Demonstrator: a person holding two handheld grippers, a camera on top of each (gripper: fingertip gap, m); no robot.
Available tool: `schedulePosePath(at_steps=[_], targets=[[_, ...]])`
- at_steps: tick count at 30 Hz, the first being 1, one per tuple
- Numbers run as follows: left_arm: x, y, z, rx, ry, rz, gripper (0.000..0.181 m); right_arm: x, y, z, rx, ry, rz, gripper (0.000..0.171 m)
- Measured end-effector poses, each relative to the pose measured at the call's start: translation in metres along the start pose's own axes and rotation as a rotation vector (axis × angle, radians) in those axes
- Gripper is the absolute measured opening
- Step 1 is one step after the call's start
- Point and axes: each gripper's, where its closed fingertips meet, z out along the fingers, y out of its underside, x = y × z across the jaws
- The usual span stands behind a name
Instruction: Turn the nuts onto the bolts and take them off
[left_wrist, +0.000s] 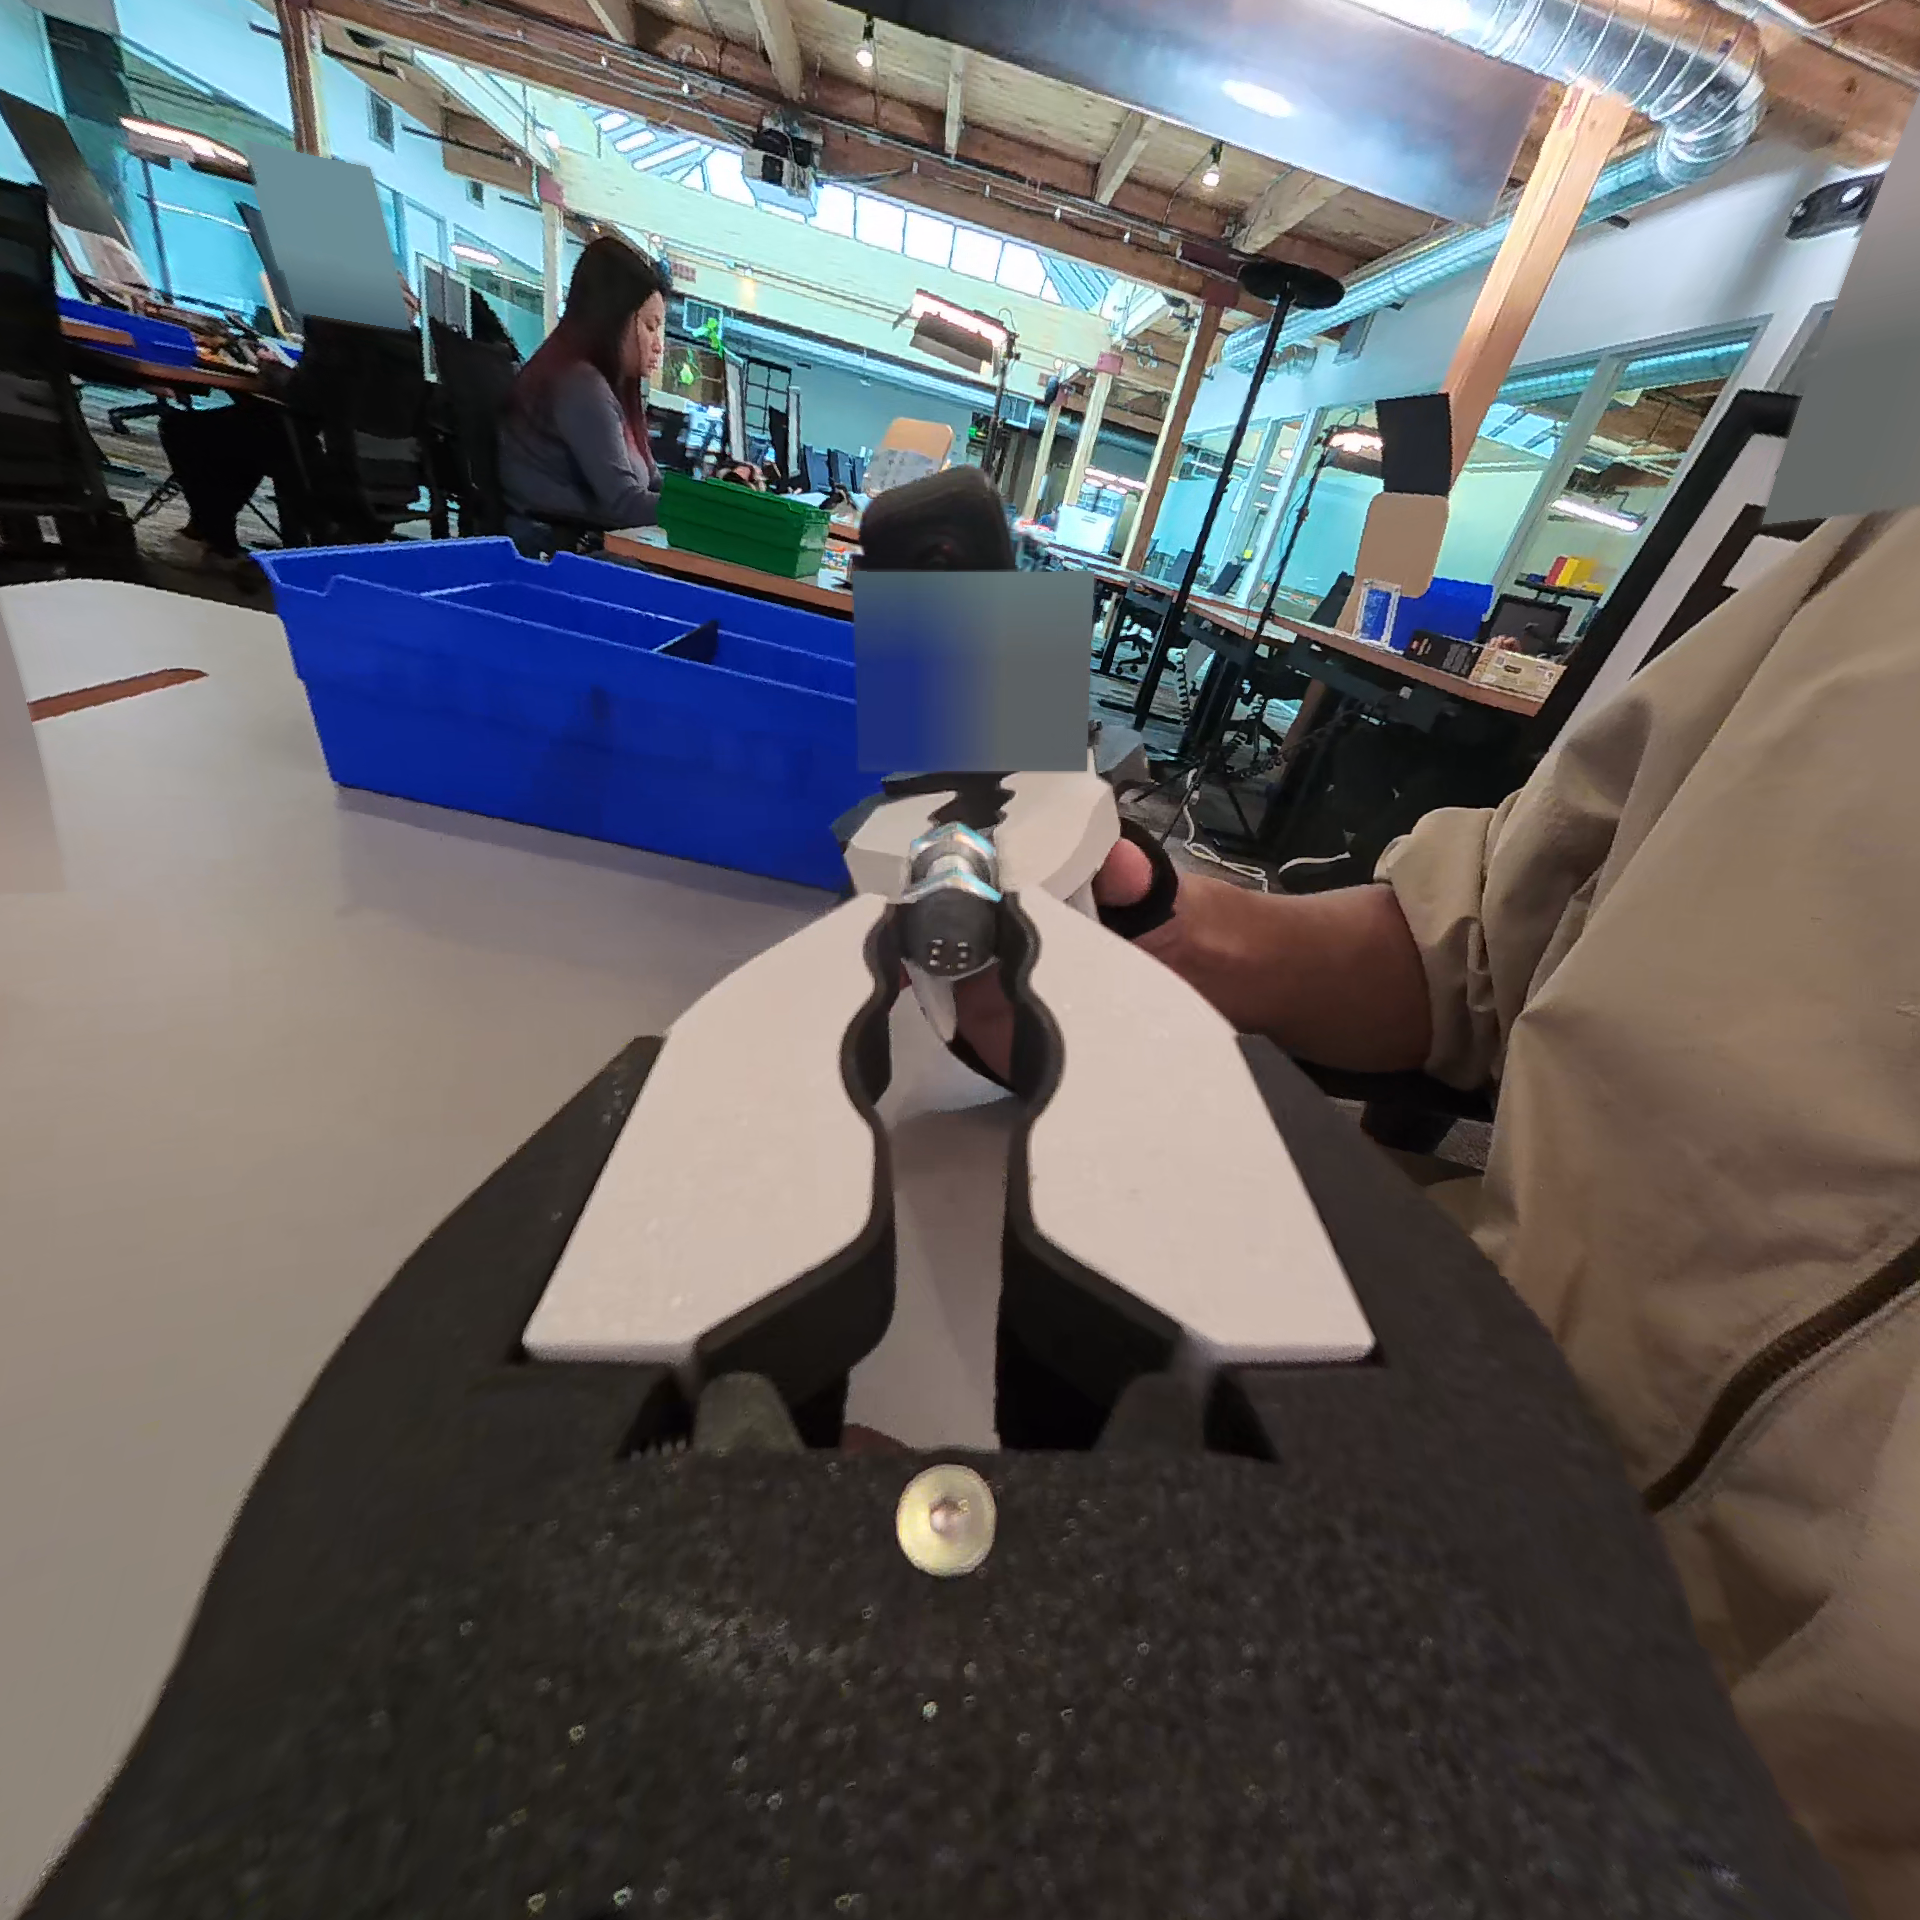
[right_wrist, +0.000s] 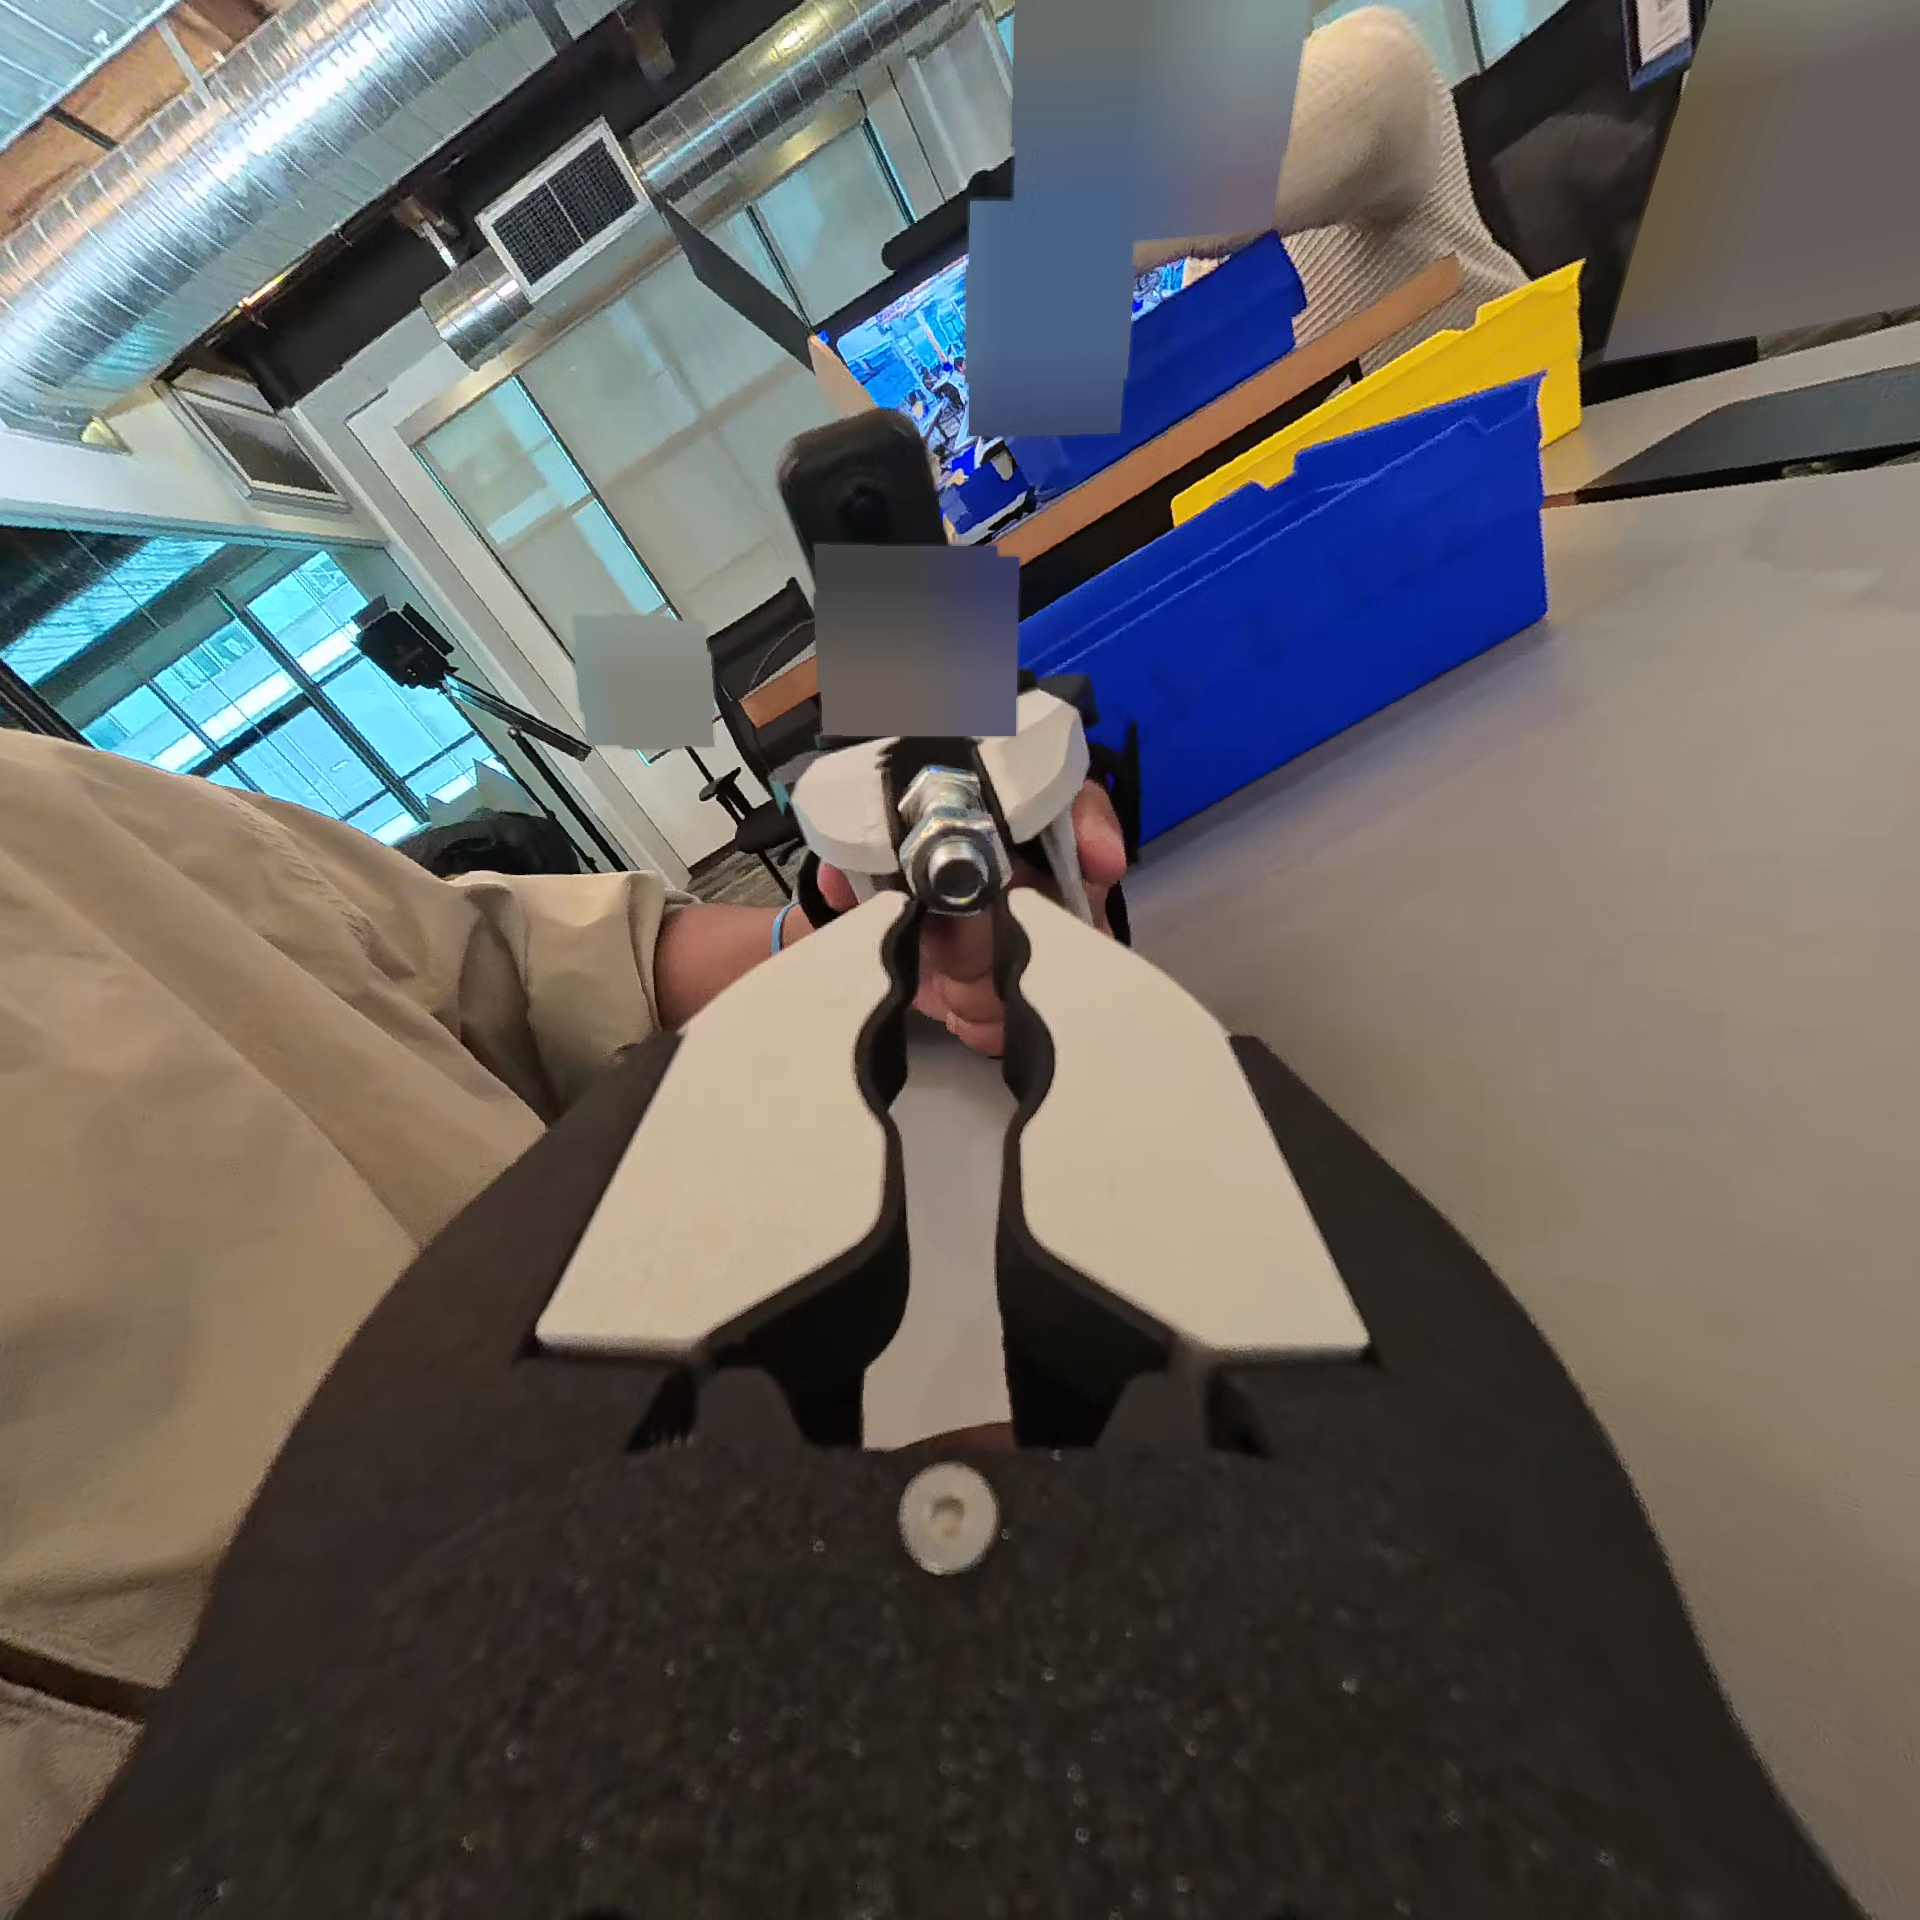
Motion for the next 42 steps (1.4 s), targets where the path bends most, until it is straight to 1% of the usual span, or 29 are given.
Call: schedulePosePath(at_steps=[2, 3, 6, 8, 10, 11, 12, 14, 15, 16, 18, 19, 21, 23, 24, 26, 29, 31, 34, 35, 36, 37, 38, 39, 40, 42], targets=[[0.003, 0.000, 0.000, -0.006, 0.032, -0.034, 0.018, -0.003, -0.001, -0.001, 0.000, -0.001, -0.039, 0.012], [0.005, 0.001, 0.000, -0.011, 0.058, -0.065, 0.018, -0.004, -0.001, -0.001, -0.011, 0.010, -0.094, 0.012], [0.013, 0.001, -0.001, -0.012, 0.139, -0.143, 0.018, -0.008, 0.002, -0.002, -0.072, 0.076, -0.388, 0.011], [0.015, 0.003, 0.000, -0.023, 0.163, -0.168, 0.017, -0.006, 0.005, -0.003, -0.116, 0.133, -0.602, 0.011], [0.016, 0.004, 0.000, -0.030, 0.171, -0.175, 0.017, -0.004, 0.006, -0.005, -0.134, 0.160, -0.695, 0.010], [0.017, 0.004, 0.000, -0.029, 0.178, -0.173, 0.017, -0.003, 0.007, -0.005, -0.138, 0.158, -0.689, 0.000], [0.017, 0.002, 0.000, -0.020, 0.181, -0.173, 0.017, -0.004, 0.008, -0.006, -0.136, 0.143, -0.666, 0.005], [0.016, -0.001, -0.002, -0.007, 0.166, -0.156, 0.017, -0.011, 0.010, -0.005, -0.137, 0.088, -0.570, 0.021], [0.016, -0.002, -0.003, -0.012, 0.165, -0.145, 0.018, -0.012, 0.010, -0.005, -0.130, 0.062, -0.478, 0.033], [0.015, -0.002, -0.003, -0.012, 0.147, -0.123, 0.017, -0.011, 0.009, -0.003, -0.120, 0.041, -0.350, 0.040], [0.014, -0.002, -0.003, -0.022, 0.114, -0.064, 0.018, -0.011, 0.008, 0.003, -0.101, -0.020, -0.043, 0.044], [0.014, -0.001, -0.003, -0.037, 0.098, -0.030, 0.018, -0.012, 0.007, 0.006, -0.074, -0.058, 0.082, 0.043], [0.014, 0.001, -0.003, -0.068, 0.066, 0.040, 0.018, -0.010, 0.004, 0.010, -0.022, -0.092, 0.253, 0.036], [0.013, 0.003, -0.003, -0.089, 0.043, 0.075, 0.018, -0.013, 0.001, 0.011, 0.011, -0.137, 0.350, 0.028], [0.011, 0.004, -0.003, -0.094, 0.033, 0.085, 0.018, -0.014, 0.000, 0.011, 0.025, -0.153, 0.370, 0.020], [0.010, 0.004, -0.004, -0.095, 0.036, 0.074, 0.018, -0.014, 0.000, 0.012, 0.025, -0.133, 0.335, 0.019], [0.012, 0.007, -0.003, -0.095, 0.065, 0.029, 0.018, -0.013, 0.003, 0.011, -0.021, -0.081, 0.153, 0.019], [0.017, 0.008, -0.002, -0.094, 0.114, -0.024, 0.018, -0.015, 0.006, 0.009, -0.079, -0.036, -0.067, 0.019], [0.024, 0.013, 0.001, -0.105, 0.175, -0.080, 0.018, -0.016, 0.014, 0.004, -0.194, 0.062, -0.526, 0.019], [0.025, 0.014, 0.002, -0.108, 0.179, -0.083, 0.018, -0.015, 0.015, 0.002, -0.223, 0.094, -0.647, 0.019], [0.027, 0.015, 0.003, -0.111, 0.191, -0.087, 0.018, -0.016, 0.015, 0.000, -0.237, 0.114, -0.721, 0.019], [0.028, 0.015, 0.003, -0.105, 0.199, -0.089, 0.018, -0.018, 0.014, -0.001, -0.235, 0.119, -0.750, 0.019], [0.029, 0.014, 0.003, -0.102, 0.200, -0.084, 0.018, -0.021, 0.011, -0.002, -0.209, 0.113, -0.734, 0.024], [0.028, 0.013, 0.002, -0.101, 0.194, -0.074, 0.018, -0.026, 0.007, -0.003, -0.164, 0.084, -0.671, 0.033], [0.027, 0.012, 0.001, -0.095, 0.182, -0.061, 0.018, -0.030, 0.003, -0.004, -0.125, 0.044, -0.568, 0.038], [0.024, 0.007, -0.002, -0.076, 0.165, -0.044, 0.018, -0.024, -0.003, -0.007, -0.087, 0.009, -0.295, 0.054]])
